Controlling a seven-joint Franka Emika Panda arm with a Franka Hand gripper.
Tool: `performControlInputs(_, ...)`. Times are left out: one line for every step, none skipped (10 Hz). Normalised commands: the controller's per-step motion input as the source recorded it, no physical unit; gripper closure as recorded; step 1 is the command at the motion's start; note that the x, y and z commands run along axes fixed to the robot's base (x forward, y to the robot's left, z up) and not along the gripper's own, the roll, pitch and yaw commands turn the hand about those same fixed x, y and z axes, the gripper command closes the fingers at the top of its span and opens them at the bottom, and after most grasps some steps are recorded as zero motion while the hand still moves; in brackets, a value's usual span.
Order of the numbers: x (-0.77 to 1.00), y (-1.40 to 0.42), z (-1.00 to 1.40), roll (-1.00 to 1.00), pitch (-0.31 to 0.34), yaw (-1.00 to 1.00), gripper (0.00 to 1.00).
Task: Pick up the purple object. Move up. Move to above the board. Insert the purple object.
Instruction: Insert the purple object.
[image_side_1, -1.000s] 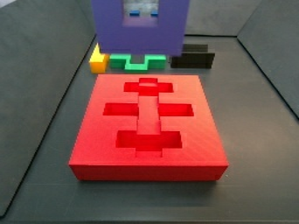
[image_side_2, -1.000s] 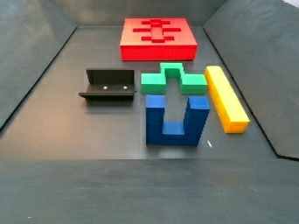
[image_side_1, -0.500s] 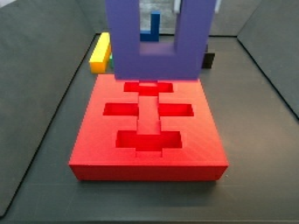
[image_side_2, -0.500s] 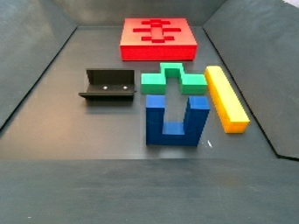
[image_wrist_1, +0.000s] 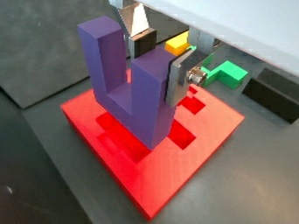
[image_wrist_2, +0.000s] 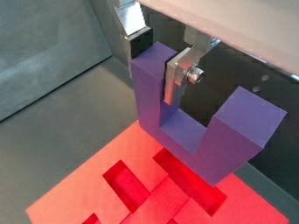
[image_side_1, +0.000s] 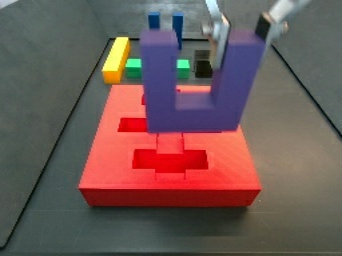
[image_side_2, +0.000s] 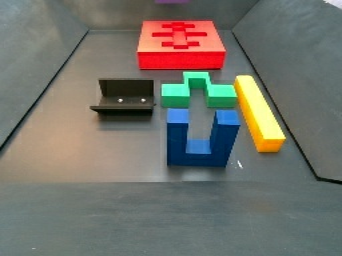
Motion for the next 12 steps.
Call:
performControlInputs(0.15, 0.00, -0.30, 0.14, 0.040, 0.19, 1.00)
performControlInputs(0.03, 0.00, -0.28, 0.15, 0.034, 0.15, 1.00)
performControlInputs(0.00, 0.00, -0.33, 0.16, 0.043, 0.08, 1.00)
performControlInputs(-0.02, 0.00, -0.44, 0.10, 0.029, 0.06, 1.00)
performControlInputs(-0.20, 0.00, -0.56, 0.00, 0.000, 0.04, 1.00)
performControlInputs(-0.37, 0.00, -0.54, 0.00, 0.000, 0.00, 1.00)
performControlInputs(-0.35, -0.03, -0.47, -0.02, 0.000, -0.07, 1.00)
performControlInputs(-0.28, -0.01, -0.40, -0.08, -0.011, -0.15, 1.00)
performControlInputs(-0.25, -0.01, -0.29, -0.13, -0.043, -0.14, 1.00)
performControlInputs(-0.02, -0.09, -0.17, -0.12, -0.063, -0.11, 1.00)
performControlInputs(0.18, -0.10, -0.07, -0.07, -0.060, -0.06, 1.00)
performControlInputs(0.33, -0.09, -0.11, 0.00, -0.036, 0.00, 1.00)
